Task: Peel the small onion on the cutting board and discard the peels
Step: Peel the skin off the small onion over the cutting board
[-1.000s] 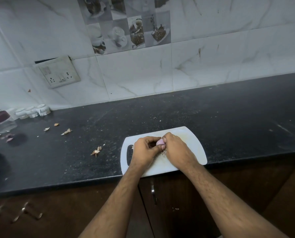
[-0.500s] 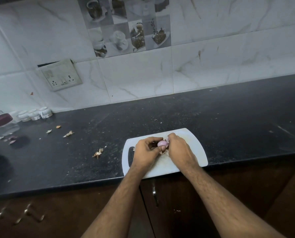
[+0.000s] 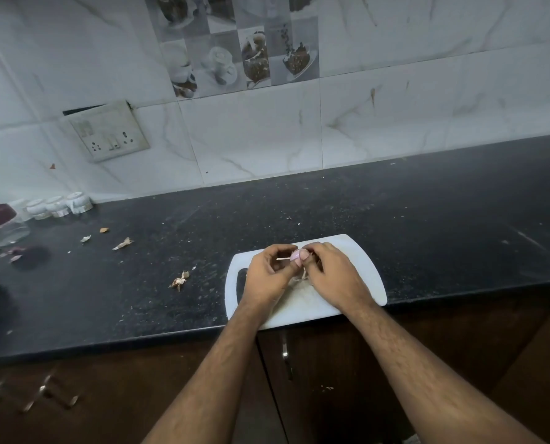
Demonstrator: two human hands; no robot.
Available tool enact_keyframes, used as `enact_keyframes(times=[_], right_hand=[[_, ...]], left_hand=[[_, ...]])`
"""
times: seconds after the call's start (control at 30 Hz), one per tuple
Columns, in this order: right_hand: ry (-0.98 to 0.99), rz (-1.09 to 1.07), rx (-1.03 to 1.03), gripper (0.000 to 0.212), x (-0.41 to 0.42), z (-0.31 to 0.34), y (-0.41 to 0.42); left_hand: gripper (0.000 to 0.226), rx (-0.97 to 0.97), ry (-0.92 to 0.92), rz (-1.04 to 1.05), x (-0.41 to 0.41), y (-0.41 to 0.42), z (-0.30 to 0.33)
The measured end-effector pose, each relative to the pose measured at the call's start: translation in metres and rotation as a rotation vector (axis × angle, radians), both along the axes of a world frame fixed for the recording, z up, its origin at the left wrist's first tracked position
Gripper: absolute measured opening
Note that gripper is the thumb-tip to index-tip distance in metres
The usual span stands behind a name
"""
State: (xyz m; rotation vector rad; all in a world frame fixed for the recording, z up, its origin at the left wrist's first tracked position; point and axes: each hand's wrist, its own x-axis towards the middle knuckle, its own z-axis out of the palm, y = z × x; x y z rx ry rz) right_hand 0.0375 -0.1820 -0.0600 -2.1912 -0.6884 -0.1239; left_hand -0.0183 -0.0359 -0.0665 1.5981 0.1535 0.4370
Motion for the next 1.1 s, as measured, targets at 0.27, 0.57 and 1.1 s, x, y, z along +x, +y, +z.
enact_keyframes(times=[0.27, 0.57, 1.1], right_hand=[[-0.058, 0.033, -0.176, 0.036, -0.0035, 0.0001, 0.0026], [0.044, -0.021, -0.184, 0.027, -0.0038, 0.0013, 0.0019], [-0.010, -0.054, 0.082, 0.020, 0.0029, -0.0059, 0.0003]], left_hand=[[0.023, 0.195, 0.026, -0.002, 0.0017, -0.0036, -0.0025], [0.023, 0.140, 0.028, -0.052, -0.0005, -0.0023, -0.0012], [0.034, 0.013, 0.012, -0.068, -0.0040, -0.0032, 0.0017]])
